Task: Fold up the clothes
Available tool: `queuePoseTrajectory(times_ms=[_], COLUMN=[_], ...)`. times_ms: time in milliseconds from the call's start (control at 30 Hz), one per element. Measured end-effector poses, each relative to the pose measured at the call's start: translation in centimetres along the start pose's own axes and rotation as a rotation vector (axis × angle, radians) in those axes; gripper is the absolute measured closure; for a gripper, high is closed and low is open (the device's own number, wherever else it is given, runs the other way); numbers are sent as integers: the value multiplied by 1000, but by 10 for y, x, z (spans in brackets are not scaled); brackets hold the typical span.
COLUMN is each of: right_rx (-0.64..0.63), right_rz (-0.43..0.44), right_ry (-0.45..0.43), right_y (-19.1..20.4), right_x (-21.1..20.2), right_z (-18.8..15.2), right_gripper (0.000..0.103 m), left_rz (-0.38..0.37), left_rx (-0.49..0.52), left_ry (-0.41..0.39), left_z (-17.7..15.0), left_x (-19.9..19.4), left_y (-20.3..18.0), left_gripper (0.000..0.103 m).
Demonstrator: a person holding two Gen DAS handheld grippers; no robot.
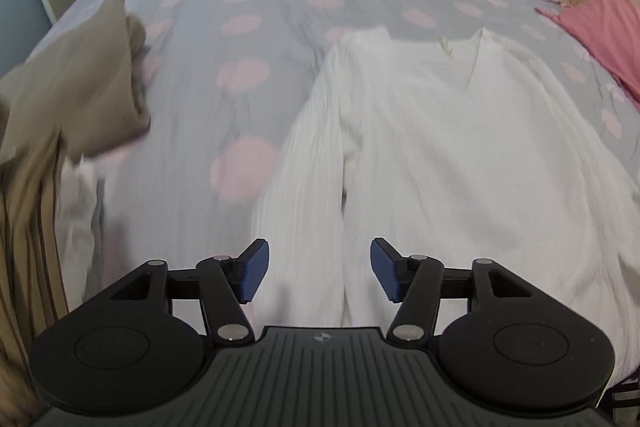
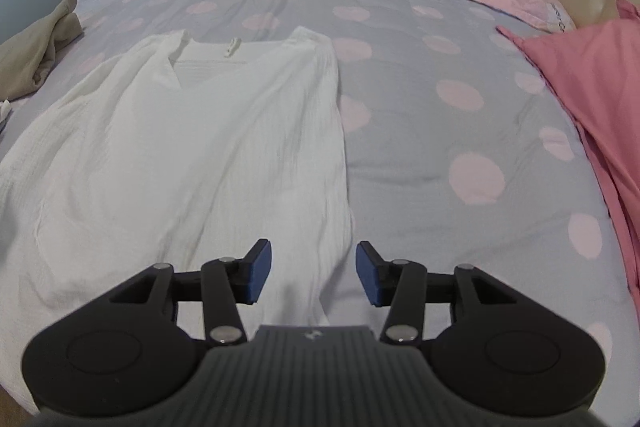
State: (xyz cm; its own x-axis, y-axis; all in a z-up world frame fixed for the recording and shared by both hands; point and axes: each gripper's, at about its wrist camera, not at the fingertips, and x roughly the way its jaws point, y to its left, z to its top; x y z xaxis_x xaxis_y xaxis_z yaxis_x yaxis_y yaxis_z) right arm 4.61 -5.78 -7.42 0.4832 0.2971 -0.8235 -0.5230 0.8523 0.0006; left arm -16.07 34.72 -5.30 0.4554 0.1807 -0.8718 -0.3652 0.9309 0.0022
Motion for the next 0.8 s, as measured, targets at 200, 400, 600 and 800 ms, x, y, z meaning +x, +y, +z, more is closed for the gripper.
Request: queuePoseTrajectory(times_ms=[200, 400, 600, 800], right_rx=[-25, -29, -53, -86], right_rz=[-5, -12, 11, -9], right_ry=[63, 119, 180, 172], right_y=[-4, -13, -9, -4], right_x=[10, 24, 35, 31], right_z=[-33, -50, -57, -56], right_gripper=[53, 59, 89, 99], left_rz=[65, 88, 87, 103], left_rx=[-10, -49, -92, -62], left_ry=[77, 120, 133, 121], left_z=[-36, -53, -55, -52], left_x=[8, 14, 15, 12], left_y=[-1, 6, 12, 10], left_gripper=[48, 47, 70, 96])
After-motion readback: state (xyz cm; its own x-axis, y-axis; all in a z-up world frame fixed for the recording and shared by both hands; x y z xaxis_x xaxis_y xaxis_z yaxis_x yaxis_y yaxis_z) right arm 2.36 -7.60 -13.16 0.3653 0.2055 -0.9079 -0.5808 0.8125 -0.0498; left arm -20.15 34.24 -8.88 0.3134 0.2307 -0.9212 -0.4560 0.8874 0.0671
